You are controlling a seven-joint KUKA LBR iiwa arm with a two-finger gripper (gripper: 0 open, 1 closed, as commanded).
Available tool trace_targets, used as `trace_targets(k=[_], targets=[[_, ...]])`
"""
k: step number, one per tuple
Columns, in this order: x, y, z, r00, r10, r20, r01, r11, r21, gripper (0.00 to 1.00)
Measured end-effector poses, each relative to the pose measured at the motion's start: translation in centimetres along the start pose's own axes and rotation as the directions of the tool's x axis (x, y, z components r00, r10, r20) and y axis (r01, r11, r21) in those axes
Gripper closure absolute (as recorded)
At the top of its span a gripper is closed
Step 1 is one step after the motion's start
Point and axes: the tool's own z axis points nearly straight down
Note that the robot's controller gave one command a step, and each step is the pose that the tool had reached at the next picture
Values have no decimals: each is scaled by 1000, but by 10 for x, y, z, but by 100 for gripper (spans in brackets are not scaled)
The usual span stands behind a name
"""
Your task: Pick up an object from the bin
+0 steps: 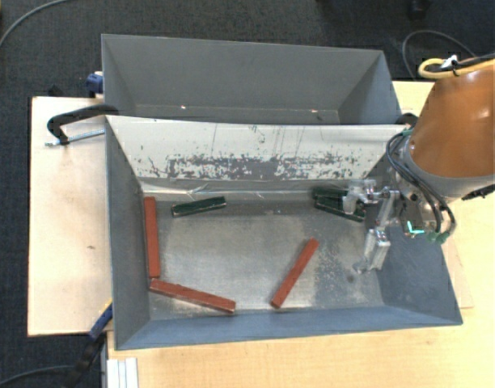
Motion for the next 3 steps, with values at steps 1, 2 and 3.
trace_targets(k=[1, 2, 3], targets=[[-11, 70, 173, 942, -337, -2, 337, 942, -2, 0], [-15, 53, 138, 949, -314, 11, 314, 950, 4, 0], [-35, 55, 130, 895, -446, 9, 446, 895, 4, 0]])
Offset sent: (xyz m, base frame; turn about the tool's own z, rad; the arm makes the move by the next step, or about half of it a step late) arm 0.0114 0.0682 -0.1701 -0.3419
